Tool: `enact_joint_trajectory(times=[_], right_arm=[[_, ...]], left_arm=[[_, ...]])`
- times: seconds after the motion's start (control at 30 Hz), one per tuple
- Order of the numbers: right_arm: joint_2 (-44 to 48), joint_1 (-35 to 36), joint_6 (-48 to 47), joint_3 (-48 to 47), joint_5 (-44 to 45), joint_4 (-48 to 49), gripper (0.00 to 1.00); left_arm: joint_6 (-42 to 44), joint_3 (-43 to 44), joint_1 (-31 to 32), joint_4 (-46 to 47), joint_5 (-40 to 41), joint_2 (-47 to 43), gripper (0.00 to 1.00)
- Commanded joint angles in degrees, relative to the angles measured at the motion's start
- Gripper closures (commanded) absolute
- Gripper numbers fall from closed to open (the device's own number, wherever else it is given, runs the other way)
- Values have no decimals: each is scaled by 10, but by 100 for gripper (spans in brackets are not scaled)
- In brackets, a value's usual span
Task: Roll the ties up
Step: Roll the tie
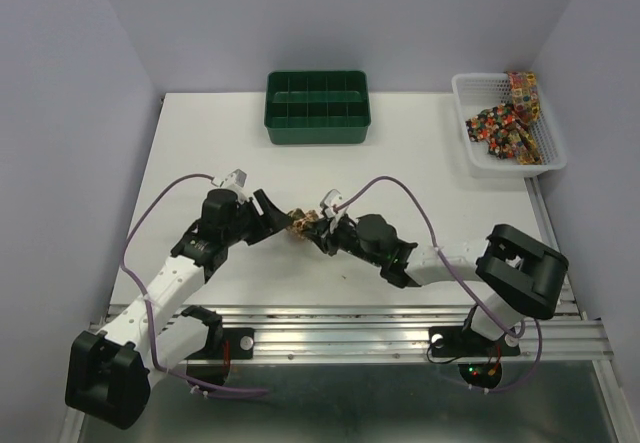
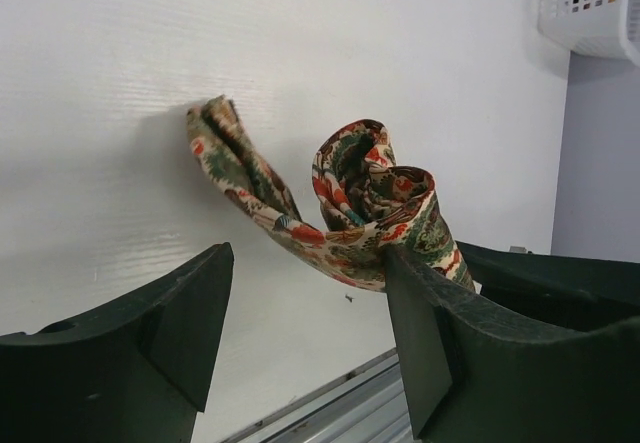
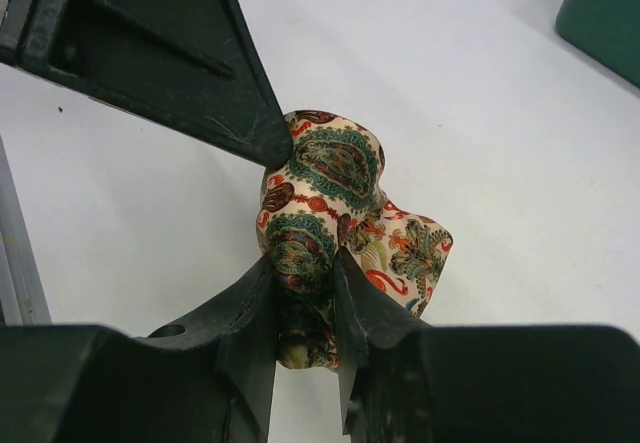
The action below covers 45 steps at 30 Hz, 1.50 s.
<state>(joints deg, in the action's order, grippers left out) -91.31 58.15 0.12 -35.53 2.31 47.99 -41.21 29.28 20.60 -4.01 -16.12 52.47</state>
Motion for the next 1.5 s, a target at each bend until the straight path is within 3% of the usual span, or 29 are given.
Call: enact_joint_trajectory(times=[0.0, 0.33, 0.57, 0.7, 0.87, 1.03, 1.23, 1.37, 1.47], right_arm=[[58, -17, 40, -20, -6, 2, 99], [179, -87, 131, -4, -95, -96, 99], [231, -93, 128, 0, -128, -137, 99], [249, -92, 127, 8, -129, -134, 99], [253, -93, 121, 11, -107, -131, 99], [243, -94, 57, 3, -48, -160, 99], [205, -92, -60, -38, 104, -208, 99], [176, -92, -156, -58, 109, -219, 99], [144, -92, -200, -73, 60, -217, 99]], left_arm=[[22, 12, -2, 54, -13, -17, 28], [60, 63, -3, 127, -14, -50, 25], [113, 144, -4, 182, -63, 29, 27], [83, 162, -5, 180, -58, 91, 51], [36, 120, 2, 199, -35, 106, 67], [10, 65, 11, 192, 24, 68, 71], [-8, 32, 8, 137, 106, 47, 71], [-16, 20, 7, 139, 107, 60, 72], [-27, 7, 7, 166, 99, 78, 74]])
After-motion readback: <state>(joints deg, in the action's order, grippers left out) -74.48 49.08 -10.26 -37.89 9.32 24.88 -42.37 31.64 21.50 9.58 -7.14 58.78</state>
